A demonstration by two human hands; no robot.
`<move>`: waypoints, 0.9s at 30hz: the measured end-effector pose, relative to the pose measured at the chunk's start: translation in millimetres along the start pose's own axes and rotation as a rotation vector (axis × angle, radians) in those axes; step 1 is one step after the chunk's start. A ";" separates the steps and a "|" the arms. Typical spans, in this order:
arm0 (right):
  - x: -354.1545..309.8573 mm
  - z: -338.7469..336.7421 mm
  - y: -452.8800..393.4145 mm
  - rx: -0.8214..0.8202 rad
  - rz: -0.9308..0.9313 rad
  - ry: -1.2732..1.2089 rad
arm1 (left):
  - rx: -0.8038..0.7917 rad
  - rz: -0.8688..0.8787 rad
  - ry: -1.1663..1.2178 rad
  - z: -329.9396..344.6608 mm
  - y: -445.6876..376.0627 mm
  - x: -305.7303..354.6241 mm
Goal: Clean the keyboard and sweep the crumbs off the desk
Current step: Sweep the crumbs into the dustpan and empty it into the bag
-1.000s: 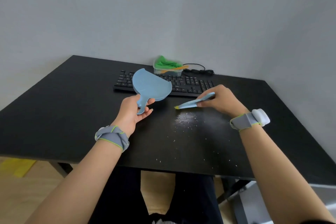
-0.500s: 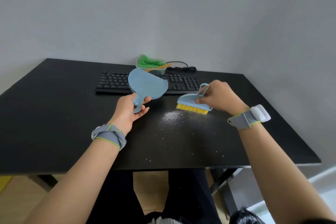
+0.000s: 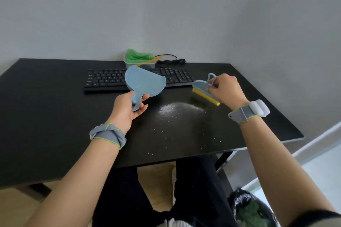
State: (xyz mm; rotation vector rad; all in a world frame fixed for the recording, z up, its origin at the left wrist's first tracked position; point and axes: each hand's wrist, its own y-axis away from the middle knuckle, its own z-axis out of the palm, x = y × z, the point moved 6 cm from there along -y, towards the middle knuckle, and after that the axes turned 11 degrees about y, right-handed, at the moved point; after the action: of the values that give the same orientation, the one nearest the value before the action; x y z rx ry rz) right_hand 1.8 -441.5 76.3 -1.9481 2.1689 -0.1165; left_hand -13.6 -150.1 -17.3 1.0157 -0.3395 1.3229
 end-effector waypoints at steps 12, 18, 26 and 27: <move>4.1 -9.4 20.0 0.028 0.045 -0.067 | -0.044 -0.031 -0.004 5.0 0.0 -2.3; 35.6 -0.5 29.0 0.048 0.216 0.088 | -0.055 -0.030 -0.031 8.1 1.5 -3.7; 4.8 -5.7 14.0 0.033 0.063 -0.082 | -0.060 -0.024 -0.025 12.7 -2.7 -4.6; 10.6 -6.4 10.4 0.063 0.090 -0.073 | -0.058 -0.024 -0.023 13.4 -2.9 -6.4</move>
State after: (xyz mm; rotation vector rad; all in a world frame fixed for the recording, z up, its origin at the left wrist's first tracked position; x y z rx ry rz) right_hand -10.6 -451.3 79.2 -1.7892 2.1749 -0.0951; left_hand -8.4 -164.2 -15.7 0.9836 -0.3802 1.2741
